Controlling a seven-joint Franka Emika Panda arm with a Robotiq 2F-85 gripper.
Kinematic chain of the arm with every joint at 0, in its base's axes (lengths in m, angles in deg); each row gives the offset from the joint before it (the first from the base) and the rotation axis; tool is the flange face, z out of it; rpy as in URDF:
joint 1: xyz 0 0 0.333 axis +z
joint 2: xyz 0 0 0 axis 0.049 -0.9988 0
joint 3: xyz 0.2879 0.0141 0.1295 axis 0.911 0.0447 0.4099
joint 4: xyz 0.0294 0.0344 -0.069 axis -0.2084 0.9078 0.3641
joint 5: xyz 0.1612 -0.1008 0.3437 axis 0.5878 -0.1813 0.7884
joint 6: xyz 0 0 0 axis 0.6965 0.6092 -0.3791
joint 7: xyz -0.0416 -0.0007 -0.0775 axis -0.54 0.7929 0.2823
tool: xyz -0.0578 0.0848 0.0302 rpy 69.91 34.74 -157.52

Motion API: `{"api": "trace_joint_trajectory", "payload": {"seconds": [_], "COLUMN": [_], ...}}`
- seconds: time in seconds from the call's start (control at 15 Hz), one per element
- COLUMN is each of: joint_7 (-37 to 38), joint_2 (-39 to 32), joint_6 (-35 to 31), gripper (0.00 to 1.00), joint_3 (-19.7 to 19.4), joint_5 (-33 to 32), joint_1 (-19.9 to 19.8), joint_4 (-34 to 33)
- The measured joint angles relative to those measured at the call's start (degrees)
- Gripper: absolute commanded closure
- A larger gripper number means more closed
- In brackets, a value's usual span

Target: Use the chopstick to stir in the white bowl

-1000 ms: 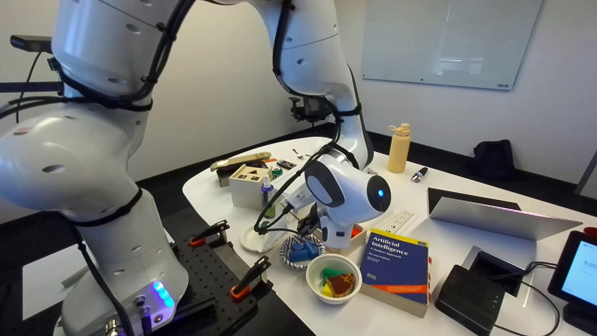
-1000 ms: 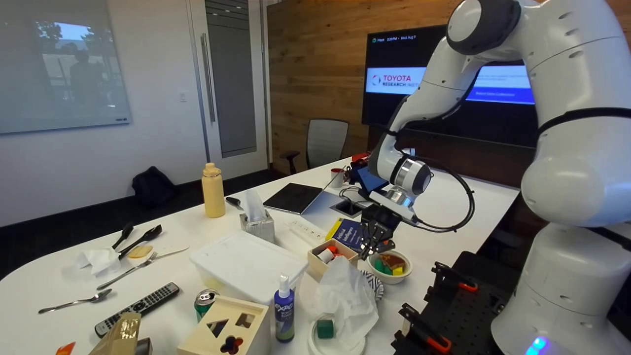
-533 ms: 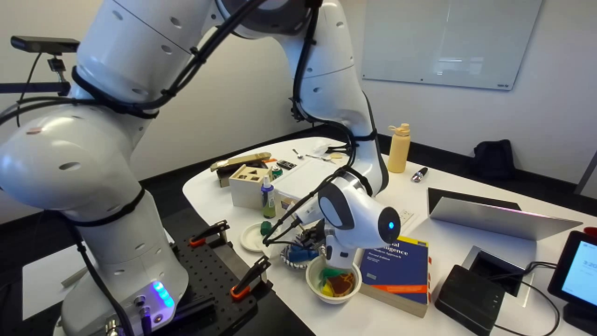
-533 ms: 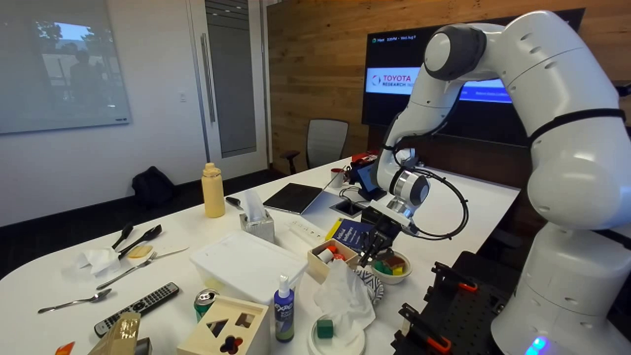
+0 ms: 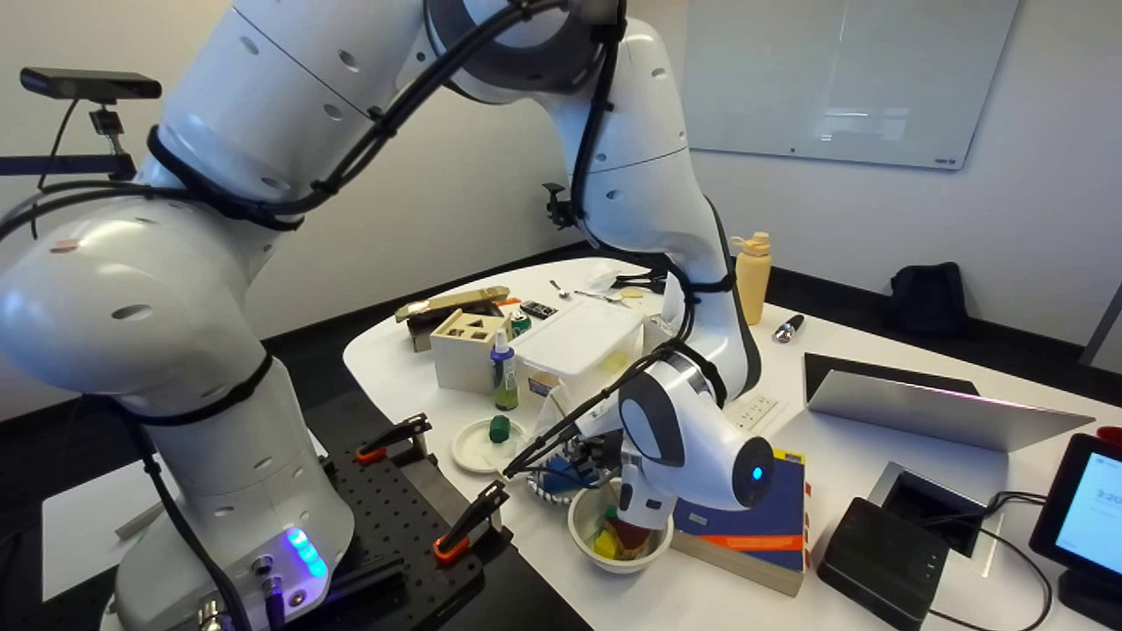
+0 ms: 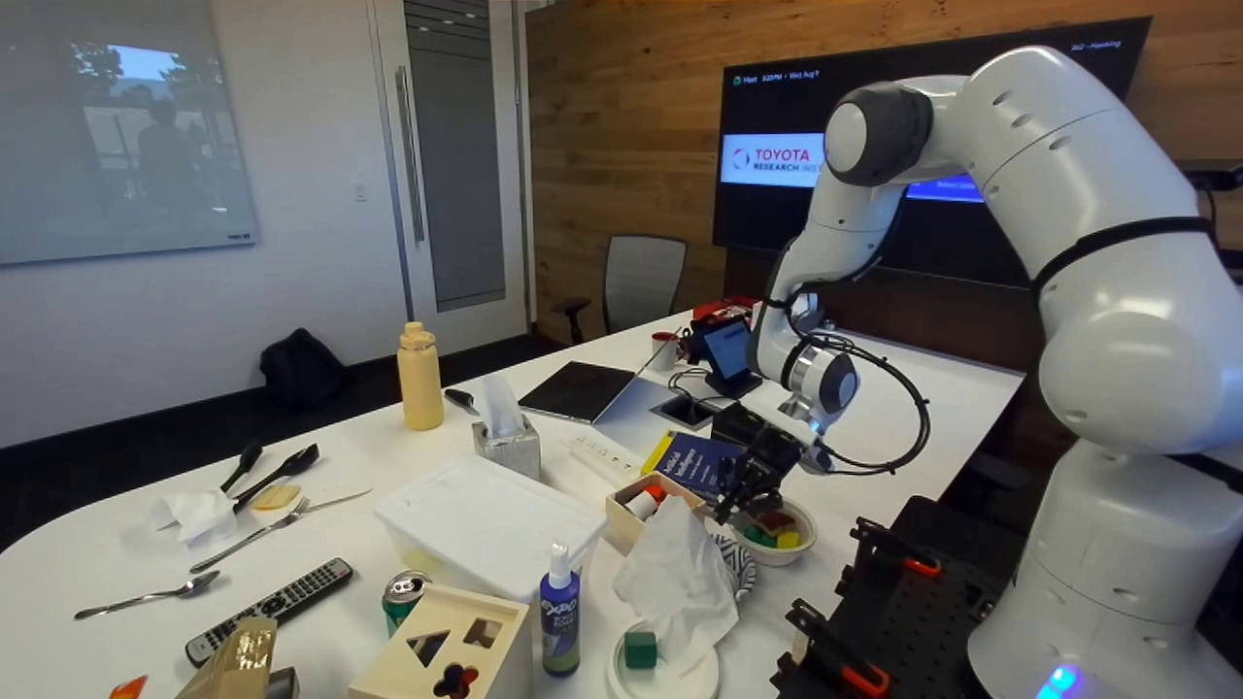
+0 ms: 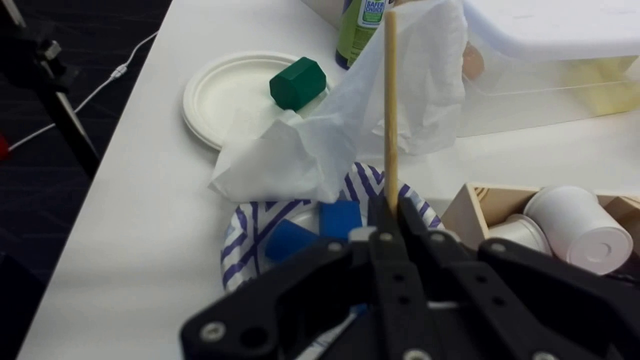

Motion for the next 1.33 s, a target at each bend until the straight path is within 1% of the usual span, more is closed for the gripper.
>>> {"api": "trace_joint_trajectory", "payload": {"seconds": [0.2,0.47,0.67,1.07,1.33], "joint_7": [0.6,1.3,2.0,6.8,10.6], "joint_2": [0.0,0.0,0.0,-0.3,-0.3], "joint_6": [2.0,2.1,2.8,8.0,10.3], "gripper": [0.99,0.99,0.99,0.99,0.99], "joint_3": [-2.1,-3.8,-4.0,-4.1,-5.4], "joint_5": [0.0,0.1,0.1,-1.0,-3.3], "joint_1": [0.0,0.1,0.2,1.3,2.1], "joint_4": [0.0,0.1,0.1,0.0,0.0]}}
